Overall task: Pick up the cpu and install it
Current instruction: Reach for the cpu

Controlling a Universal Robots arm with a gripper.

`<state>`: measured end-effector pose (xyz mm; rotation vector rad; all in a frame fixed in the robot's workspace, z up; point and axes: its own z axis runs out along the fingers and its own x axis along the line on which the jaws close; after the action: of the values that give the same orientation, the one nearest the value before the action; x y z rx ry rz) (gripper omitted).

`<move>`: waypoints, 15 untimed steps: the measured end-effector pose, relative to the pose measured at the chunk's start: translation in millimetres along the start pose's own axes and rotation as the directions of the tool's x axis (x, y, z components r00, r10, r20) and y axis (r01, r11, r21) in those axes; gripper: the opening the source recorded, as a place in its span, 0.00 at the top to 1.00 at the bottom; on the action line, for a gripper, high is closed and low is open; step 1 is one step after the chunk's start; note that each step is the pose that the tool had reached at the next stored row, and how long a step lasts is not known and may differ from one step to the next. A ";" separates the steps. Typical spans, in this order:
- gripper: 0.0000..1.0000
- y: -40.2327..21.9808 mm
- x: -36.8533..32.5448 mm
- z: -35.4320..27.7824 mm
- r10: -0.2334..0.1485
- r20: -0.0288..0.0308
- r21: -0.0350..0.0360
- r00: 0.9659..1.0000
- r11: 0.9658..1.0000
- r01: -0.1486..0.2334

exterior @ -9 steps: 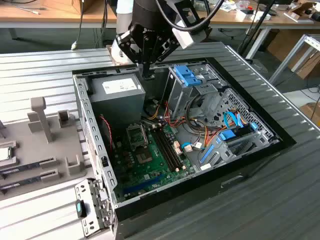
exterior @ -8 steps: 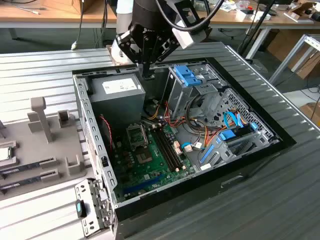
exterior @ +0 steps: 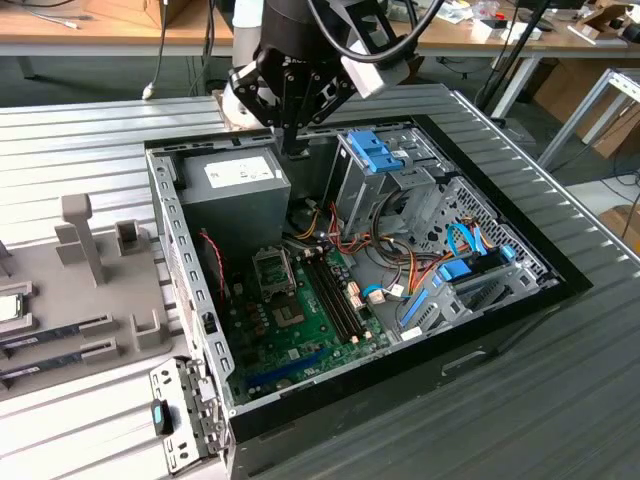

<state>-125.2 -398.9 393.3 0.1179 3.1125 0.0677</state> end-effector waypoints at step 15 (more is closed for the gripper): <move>0.89 -0.3 3.4 -0.1 0.000 0.000 0.000 1.000 1.000 0.000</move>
<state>-128.6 -398.9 393.3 0.1180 3.1125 0.0676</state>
